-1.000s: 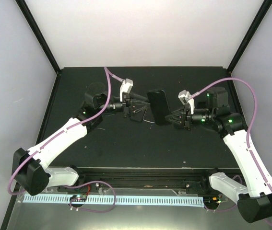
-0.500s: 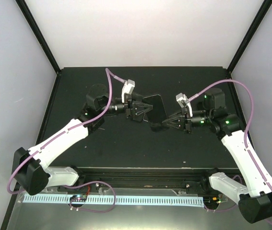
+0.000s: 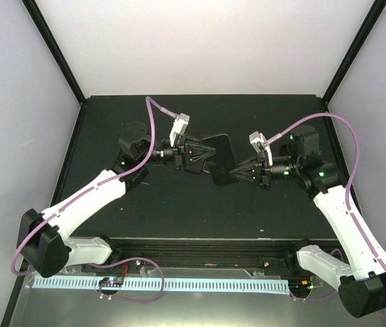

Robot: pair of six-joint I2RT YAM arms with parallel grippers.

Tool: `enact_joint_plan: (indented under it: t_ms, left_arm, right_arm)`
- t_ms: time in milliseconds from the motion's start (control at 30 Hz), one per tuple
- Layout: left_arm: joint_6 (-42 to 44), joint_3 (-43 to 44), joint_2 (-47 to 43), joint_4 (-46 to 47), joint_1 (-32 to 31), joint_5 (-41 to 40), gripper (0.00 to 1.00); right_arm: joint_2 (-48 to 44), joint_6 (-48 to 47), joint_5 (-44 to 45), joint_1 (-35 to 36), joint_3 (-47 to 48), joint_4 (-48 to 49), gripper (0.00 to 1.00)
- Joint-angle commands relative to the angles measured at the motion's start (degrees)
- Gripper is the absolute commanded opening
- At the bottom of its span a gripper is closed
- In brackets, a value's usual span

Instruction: Take the phone out of the phone case

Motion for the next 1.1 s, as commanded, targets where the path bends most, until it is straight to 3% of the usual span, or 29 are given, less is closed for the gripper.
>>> enact_joint_plan:
  t_ms: [0, 100, 167, 267, 367, 467, 1067]
  left_arm:
    - [-0.2, -0.19, 0.47, 4.89, 0.19, 1.89, 0.03]
    - [0.08, -0.19, 0.2, 4.92, 0.16, 2.1, 0.02]
    - [0.37, -0.13, 0.0, 5.15, 0.18, 2.8, 0.02]
    - [1.63, 0.54, -0.24, 4.39, 0.42, 4.79, 0.02]
    - [2.42, 0.91, -0.36, 4.0, 0.42, 6.26, 0.02]
    - [2.83, 1.34, -0.36, 2.95, 0.48, 6.7, 0.02]
    - [-0.75, 1.08, 0.35, 7.29, -0.07, 10.14, 0.02]
  right_arm:
    - [-0.97, 0.31, -0.25, 0.13, 0.07, 1.95, 0.02]
    - [-0.91, -6.28, -0.23, 0.13, 2.23, -3.95, 0.31]
    - [-0.06, -17.74, 0.91, 0.13, 5.84, -14.36, 0.5]
    - [1.68, -38.22, 6.76, 0.12, 10.78, -29.32, 0.64]
    - [2.98, -49.49, 12.75, 0.21, 11.68, -37.6, 0.66]
    - [4.22, -53.16, 16.74, 0.57, 11.17, -41.05, 0.62]
    - [6.68, -50.44, 10.86, 3.31, 16.86, -42.76, 0.43]
